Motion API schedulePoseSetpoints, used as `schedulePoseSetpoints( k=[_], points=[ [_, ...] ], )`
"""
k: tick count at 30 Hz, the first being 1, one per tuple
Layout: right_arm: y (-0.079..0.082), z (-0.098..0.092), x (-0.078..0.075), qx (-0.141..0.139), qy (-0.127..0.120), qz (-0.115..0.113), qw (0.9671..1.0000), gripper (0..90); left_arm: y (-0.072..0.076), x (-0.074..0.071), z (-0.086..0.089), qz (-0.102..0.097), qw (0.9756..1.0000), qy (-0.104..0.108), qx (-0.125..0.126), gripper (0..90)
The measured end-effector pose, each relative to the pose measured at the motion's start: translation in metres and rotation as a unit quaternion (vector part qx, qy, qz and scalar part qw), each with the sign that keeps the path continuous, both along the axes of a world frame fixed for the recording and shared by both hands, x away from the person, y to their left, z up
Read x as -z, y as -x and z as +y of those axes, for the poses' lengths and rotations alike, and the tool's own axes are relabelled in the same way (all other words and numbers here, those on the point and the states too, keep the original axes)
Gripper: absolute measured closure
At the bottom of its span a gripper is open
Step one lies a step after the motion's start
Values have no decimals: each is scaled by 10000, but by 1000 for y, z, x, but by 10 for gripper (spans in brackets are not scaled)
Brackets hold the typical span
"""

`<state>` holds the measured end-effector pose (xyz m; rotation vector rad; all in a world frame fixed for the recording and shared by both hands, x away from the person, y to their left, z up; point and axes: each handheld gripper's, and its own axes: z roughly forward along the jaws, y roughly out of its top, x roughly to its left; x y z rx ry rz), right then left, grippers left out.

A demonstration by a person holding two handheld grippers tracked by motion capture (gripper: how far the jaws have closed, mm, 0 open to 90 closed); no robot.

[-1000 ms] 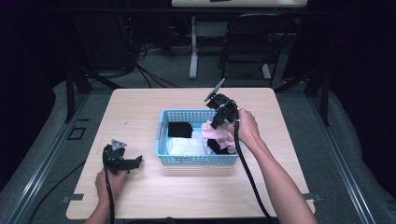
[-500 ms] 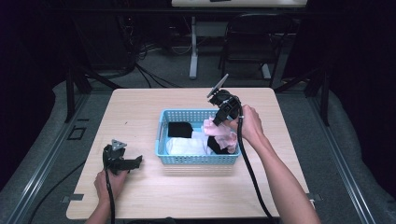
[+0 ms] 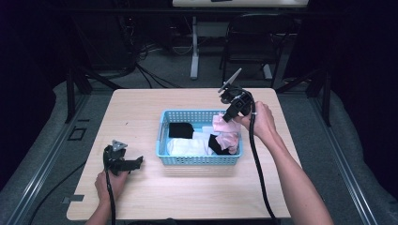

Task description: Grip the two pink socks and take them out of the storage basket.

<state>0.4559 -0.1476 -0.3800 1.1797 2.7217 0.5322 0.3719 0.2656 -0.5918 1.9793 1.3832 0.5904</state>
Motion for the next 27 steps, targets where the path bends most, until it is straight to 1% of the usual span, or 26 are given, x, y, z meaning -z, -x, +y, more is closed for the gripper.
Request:
schedulePoseSetpoints(
  k=[4, 6, 7, 8, 10, 11, 16, 18, 20, 22, 23, 24, 25, 27],
  points=[
    [2, -8, -4, 63, 24, -30, 10000, 846, 0, 0, 0, -1, 10000, 0, 0, 50],
    [2, -12, -6, 105, -32, -35, 9999, 846, 0, 0, 0, 0, 10000, -1, 1, 49],
    [2, -15, -7, 91, 11, -29, 10000, 846, 0, 0, 0, -1, 10000, -1, 0, 50],
    [3, -17, -8, 158, -38, -44, 9999, 846, 0, 0, 0, 0, 10000, -2, 1, 50],
    [3, -22, -9, 187, -66, -44, 9998, 845, 0, 0, 0, 1, 10000, -1, 1, 50],
    [3, -25, -10, 199, -40, -37, 9998, 846, 0, 0, 0, 1, 10000, -3, 2, 50],
    [4, -40, -12, 380, -71, -61, 9992, 846, 0, 0, 0, 0, 10000, -1, 1, 50],
    [5, -46, -13, 427, -58, -41, 9991, 846, 0, 0, 0, 0, 10000, -2, 1, 50],
    [6, -52, -13, 432, 14, -67, 9990, 846, 0, 0, 0, 0, 10000, -1, 1, 50],
    [7, -58, -15, 488, 37, -12, 9988, 846, 0, 0, 0, -1, 10000, 0, 0, 50],
    [7, -60, -13, 571, -22, -59, 9983, 845, 0, 0, 0, 0, 10000, -2, 2, 50],
    [7, -63, -14, 526, 40, -41, 9986, 846, 0, 0, 0, -1, 10000, 0, 0, 49],
    [8, -67, -13, 584, 23, -41, 9983, 846, 0, 0, 0, 0, 10000, 0, 1, 50],
    [8, -73, -11, 602, 64, -20, 9982, 846, 0, 0, 0, 0, 10000, -1, 1, 50]
  ],
)
